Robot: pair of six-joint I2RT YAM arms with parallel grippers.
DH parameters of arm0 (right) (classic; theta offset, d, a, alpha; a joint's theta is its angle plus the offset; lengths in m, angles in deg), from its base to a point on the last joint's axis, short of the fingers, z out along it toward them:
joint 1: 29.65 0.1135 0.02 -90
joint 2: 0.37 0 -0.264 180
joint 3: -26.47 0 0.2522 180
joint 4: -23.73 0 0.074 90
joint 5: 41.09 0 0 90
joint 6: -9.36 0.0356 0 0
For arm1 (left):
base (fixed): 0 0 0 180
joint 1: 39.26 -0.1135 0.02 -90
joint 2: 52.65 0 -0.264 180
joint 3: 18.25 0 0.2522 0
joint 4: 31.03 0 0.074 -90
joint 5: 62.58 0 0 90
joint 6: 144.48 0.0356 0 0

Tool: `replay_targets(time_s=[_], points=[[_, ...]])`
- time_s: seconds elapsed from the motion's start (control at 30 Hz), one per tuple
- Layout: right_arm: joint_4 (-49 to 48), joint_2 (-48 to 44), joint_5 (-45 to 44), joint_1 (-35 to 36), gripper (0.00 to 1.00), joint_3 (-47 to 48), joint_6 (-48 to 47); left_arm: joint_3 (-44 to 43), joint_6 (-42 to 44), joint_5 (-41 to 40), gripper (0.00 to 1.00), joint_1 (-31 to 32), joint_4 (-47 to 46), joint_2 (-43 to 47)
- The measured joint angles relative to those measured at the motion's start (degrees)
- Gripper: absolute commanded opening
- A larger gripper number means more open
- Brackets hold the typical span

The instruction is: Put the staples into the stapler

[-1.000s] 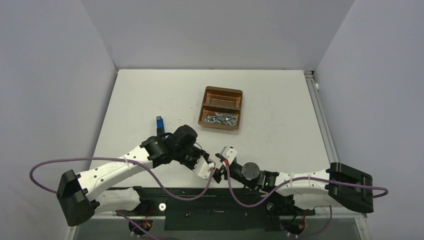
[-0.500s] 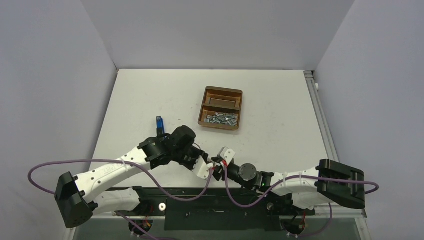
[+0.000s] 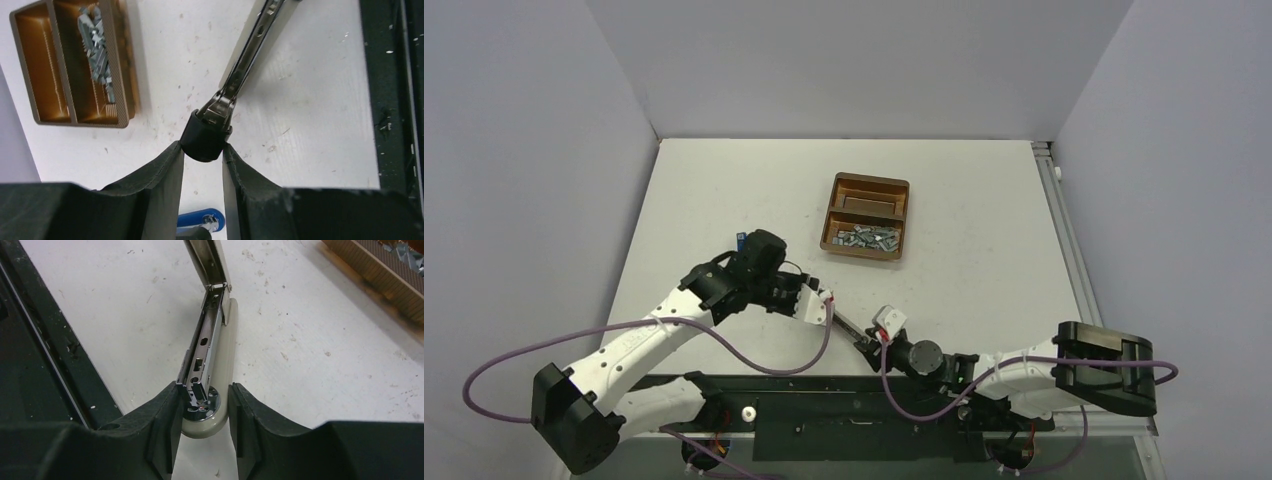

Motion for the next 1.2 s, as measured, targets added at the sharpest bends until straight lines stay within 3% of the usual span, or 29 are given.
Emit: replay_targets(time_s=[0.47, 0.63, 0.7, 0.83, 0.9, 1.2], points=[[-3.08, 7.58, -5.60, 4.28, 0.09, -0.94, 6.05, 0.50, 3.23, -0.94, 0.00, -16.68, -6.88, -5.55], [-3.13, 8.13, -8.63, 6.80, 0.09, -0.70, 6.58, 0.55, 3.48, -1.60, 0.01, -19.71, -7.93, -7.74], [-2.91, 8.61, -10.19, 7.72, 0.09, -0.28, 6.86, 0.55, 3.30, -1.55, 0.12, -19.69, -8.07, -7.65], [-0.68, 11.52, -15.52, 10.01, 0.09, 3.13, 8.28, 0.39, 0.20, -2.05, 0.63, -19.76, -8.07, -7.65], [0.31, 13.79, -19.17, 11.04, 0.09, 5.40, 8.96, -0.63, -3.56, -2.27, 0.76, -20.39, -7.54, -7.65], [2.58, 27.58, -35.34, 10.80, 0.09, 18.53, 11.91, -9.94, -23.67, -3.04, 0.86, -27.30, -7.04, -7.37]])
